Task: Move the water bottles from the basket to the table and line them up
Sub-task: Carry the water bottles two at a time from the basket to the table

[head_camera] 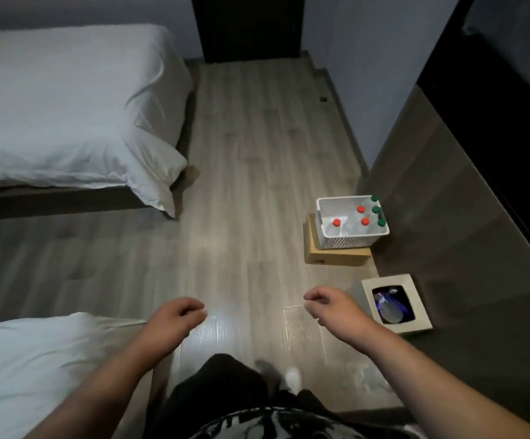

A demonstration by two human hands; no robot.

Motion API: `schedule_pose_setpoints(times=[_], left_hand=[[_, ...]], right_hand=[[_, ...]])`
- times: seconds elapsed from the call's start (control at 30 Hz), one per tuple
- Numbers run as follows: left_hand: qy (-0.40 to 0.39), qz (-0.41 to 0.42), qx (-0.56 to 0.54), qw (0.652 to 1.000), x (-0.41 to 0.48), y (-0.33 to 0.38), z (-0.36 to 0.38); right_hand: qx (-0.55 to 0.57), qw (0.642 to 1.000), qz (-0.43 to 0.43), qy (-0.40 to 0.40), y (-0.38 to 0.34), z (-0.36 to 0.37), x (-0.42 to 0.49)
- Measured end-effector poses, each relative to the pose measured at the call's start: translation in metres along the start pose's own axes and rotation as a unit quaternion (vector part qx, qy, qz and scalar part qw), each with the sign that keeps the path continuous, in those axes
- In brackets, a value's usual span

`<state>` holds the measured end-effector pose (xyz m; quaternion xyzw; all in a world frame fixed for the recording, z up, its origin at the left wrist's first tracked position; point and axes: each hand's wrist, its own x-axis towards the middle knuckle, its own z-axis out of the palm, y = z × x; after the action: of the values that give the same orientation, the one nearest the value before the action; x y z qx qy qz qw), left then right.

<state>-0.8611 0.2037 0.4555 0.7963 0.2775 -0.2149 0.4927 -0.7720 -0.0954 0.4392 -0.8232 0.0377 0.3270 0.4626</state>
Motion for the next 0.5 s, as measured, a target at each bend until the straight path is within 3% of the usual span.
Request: schedule_pose_setpoints(times=[0.23, 0.5], left_hand=[[-0.032, -0.073, -0.100, 0.992, 0.064, -0.011, -0.020], [-0.130, -0.082, -0.049, 0.987, 0.199, 0.057, -0.058]], right_hand=[[0.035, 0.995, 0.088, -0.033, 0.003, -0.004, 0.053], [-0.054, 0.982, 0.182, 0.003, -0.030, -0.050, 0.126]])
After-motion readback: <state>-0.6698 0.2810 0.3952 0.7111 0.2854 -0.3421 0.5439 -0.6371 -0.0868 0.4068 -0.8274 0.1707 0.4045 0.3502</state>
